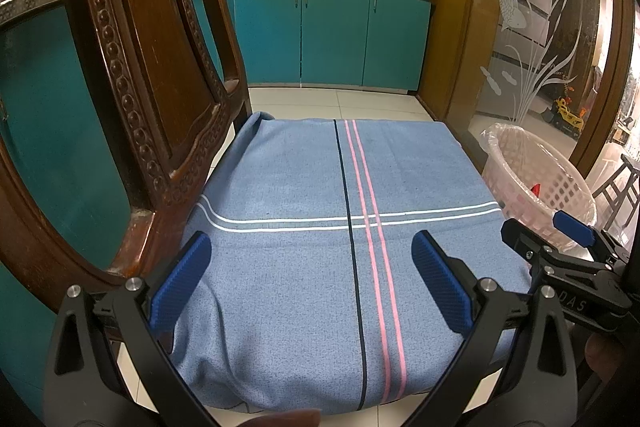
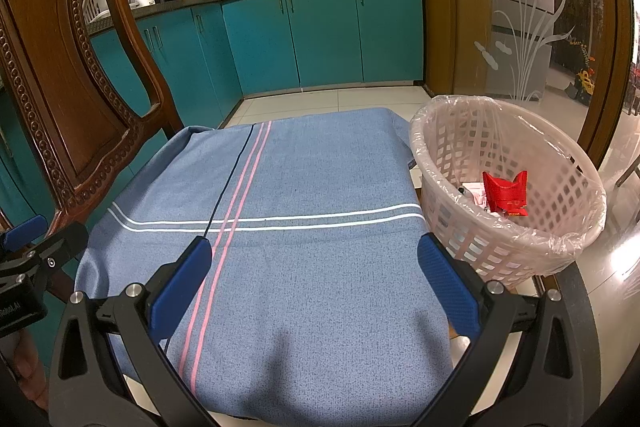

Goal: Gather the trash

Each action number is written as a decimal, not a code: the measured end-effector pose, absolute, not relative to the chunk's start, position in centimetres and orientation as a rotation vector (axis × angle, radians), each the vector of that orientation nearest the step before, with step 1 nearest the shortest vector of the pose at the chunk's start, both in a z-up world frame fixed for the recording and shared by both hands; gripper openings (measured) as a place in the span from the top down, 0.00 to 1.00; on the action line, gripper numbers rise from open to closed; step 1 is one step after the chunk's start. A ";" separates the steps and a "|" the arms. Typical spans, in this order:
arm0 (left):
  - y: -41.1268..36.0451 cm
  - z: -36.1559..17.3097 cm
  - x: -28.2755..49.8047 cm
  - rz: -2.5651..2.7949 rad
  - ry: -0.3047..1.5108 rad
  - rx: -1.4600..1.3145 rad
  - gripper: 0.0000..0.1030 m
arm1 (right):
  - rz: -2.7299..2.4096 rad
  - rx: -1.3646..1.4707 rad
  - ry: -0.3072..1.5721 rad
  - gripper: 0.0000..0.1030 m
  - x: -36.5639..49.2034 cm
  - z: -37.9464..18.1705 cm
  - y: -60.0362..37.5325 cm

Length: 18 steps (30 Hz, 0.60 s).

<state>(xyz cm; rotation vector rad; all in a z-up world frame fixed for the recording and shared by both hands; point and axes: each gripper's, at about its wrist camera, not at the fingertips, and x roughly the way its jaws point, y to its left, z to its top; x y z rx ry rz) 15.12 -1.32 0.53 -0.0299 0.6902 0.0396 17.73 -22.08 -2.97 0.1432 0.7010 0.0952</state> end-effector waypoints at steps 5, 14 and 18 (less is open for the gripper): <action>-1.4 0.5 15.1 0.040 0.690 -0.030 0.03 | 0.095 0.142 0.702 0.03 17.7 -3.0 -22.1; -1.5 0.5 14.8 0.046 0.687 -0.021 0.03 | 0.098 0.140 0.706 0.03 17.1 -3.5 -21.7; -1.4 0.5 14.8 0.037 0.696 -0.030 0.03 | 0.107 0.144 0.723 0.03 15.6 -4.6 -20.6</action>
